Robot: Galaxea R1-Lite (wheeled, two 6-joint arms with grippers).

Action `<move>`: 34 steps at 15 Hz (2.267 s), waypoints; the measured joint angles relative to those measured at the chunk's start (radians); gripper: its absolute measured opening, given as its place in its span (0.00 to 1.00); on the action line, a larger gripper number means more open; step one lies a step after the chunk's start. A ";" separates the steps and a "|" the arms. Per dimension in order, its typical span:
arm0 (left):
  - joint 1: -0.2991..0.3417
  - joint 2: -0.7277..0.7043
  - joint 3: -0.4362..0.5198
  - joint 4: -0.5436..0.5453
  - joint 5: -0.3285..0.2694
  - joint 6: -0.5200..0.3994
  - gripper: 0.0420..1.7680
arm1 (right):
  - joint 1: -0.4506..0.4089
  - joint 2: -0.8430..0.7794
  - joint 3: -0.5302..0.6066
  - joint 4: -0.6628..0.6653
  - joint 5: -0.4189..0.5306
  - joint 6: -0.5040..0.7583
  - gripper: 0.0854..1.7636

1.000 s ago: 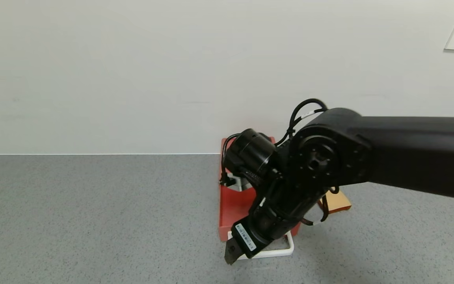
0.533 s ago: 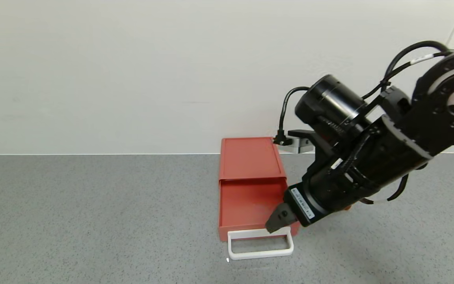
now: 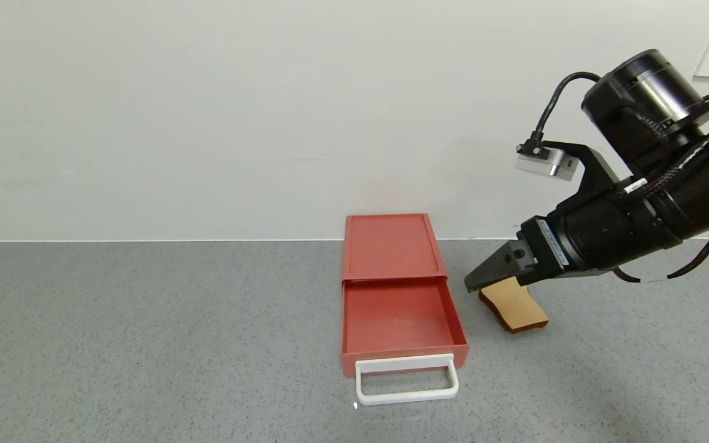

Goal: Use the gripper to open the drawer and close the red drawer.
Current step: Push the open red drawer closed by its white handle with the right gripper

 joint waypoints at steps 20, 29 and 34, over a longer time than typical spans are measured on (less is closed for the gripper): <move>0.000 0.000 0.000 0.000 0.000 0.000 0.97 | -0.196 -0.104 0.187 -0.171 0.124 -0.073 0.97; 0.000 0.000 0.000 0.000 0.000 0.000 0.97 | 0.069 -0.004 0.180 -0.070 -0.261 0.099 0.97; 0.000 0.000 0.000 0.000 0.000 0.000 0.97 | 0.187 0.111 0.156 -0.069 -0.344 0.221 0.97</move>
